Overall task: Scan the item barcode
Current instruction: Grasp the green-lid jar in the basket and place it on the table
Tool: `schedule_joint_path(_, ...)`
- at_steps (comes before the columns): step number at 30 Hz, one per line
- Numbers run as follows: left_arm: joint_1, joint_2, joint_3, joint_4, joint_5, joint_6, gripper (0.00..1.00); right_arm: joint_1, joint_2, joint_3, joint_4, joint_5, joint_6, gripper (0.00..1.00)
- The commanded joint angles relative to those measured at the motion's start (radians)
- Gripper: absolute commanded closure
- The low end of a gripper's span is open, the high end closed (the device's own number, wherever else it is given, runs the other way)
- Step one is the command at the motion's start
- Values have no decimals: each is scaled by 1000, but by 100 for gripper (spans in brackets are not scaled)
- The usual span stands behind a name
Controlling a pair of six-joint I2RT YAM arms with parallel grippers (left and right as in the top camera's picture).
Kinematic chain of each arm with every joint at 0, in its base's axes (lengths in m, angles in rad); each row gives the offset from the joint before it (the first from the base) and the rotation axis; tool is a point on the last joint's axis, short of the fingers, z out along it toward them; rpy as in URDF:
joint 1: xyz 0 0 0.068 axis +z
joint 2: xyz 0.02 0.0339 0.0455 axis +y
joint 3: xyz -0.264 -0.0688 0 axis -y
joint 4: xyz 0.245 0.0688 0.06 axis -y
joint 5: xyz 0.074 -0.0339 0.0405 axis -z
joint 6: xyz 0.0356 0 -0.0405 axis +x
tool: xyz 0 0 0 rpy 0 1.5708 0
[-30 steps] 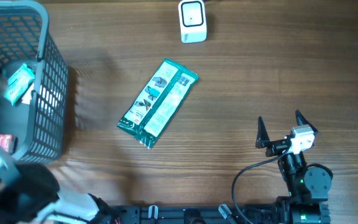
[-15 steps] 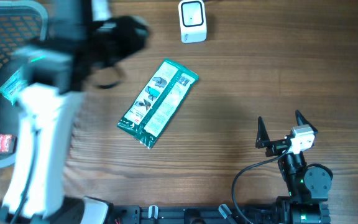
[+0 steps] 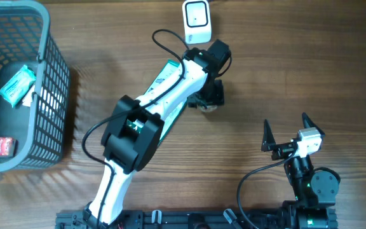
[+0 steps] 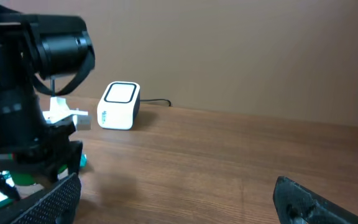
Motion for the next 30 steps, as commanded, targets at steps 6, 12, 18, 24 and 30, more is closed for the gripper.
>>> schedule_joint_path(6, 4, -39, 80, -104, -7, -37, 0, 3, -2, -1, 3, 9, -13, 0)
schedule_joint_path(12, 24, -150, 410, -346, -163, 7, 0, 3, -2, -1, 3, 9, -12, 0)
schedule_joint_path(18, 204, -340, 676, -480, -418, 24, 0, 3, -2, -1, 3, 9, -13, 1)
schedule_joint_path(24, 633, -462, 676, -486, -400, -12, 0, 3, -2, -1, 3, 9, -12, 0)
schedule_joint_path(30, 1054, -393, 673, -512, -240, -42, 0, 3, -2, -1, 3, 9, -13, 0)
